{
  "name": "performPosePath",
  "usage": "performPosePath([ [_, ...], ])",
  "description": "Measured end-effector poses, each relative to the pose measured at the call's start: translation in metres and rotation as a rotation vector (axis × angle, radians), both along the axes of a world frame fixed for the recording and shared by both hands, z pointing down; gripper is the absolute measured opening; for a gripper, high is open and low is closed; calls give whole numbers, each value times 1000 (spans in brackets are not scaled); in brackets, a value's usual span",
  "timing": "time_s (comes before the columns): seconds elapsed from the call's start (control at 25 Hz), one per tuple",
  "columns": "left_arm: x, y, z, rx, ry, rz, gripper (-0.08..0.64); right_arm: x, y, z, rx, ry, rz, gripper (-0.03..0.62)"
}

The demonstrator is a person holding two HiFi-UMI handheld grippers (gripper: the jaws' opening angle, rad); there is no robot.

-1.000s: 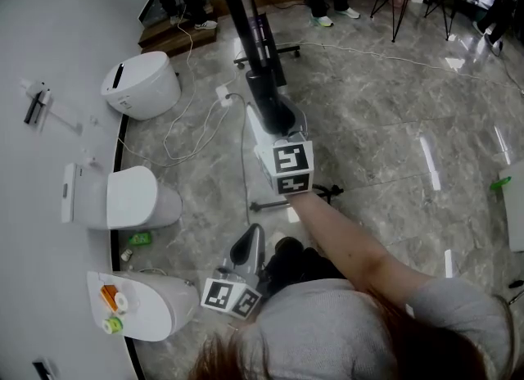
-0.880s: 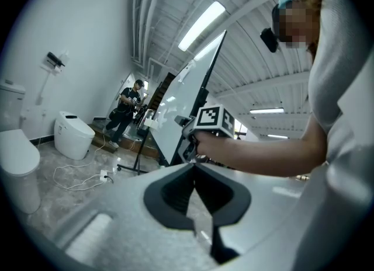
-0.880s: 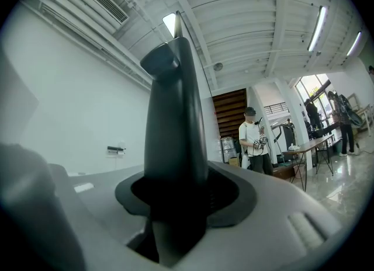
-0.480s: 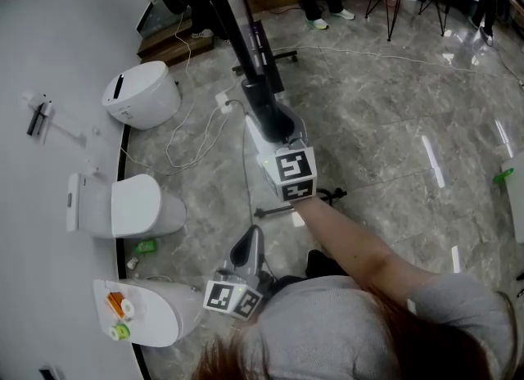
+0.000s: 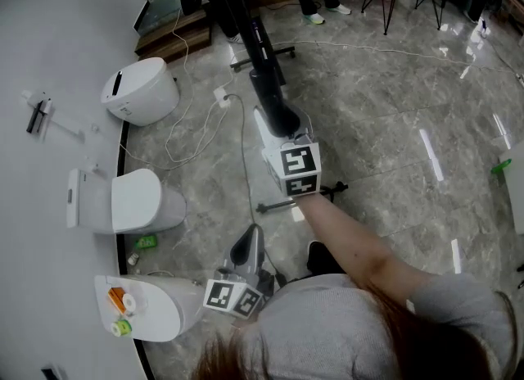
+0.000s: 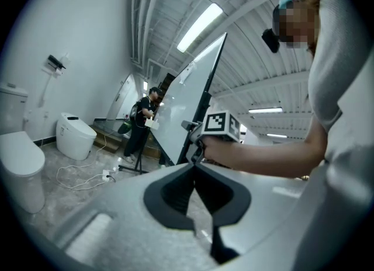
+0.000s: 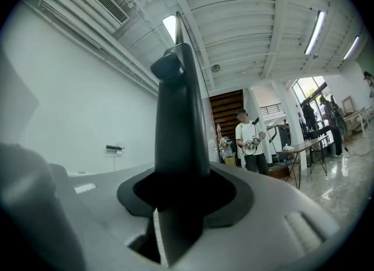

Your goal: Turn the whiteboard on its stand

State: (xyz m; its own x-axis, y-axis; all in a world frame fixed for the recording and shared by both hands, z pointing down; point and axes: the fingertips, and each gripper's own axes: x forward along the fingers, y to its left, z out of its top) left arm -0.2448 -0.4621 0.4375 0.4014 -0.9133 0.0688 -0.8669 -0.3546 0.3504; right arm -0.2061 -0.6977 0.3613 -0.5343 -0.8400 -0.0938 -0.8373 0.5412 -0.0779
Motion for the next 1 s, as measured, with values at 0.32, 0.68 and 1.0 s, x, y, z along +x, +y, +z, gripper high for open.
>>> performPosePath([
  [0.32, -9, 18, -5, 7, -3, 7, 2, 4, 14, -1, 5, 8, 27, 153],
  [0.68, -4, 35, -2, -2, 1, 44, 2, 14, 37, -4, 13, -6, 44, 150],
  [1.0, 3, 52, -2, 0, 4, 58, 2, 21, 54, -2, 20, -3, 45, 147],
])
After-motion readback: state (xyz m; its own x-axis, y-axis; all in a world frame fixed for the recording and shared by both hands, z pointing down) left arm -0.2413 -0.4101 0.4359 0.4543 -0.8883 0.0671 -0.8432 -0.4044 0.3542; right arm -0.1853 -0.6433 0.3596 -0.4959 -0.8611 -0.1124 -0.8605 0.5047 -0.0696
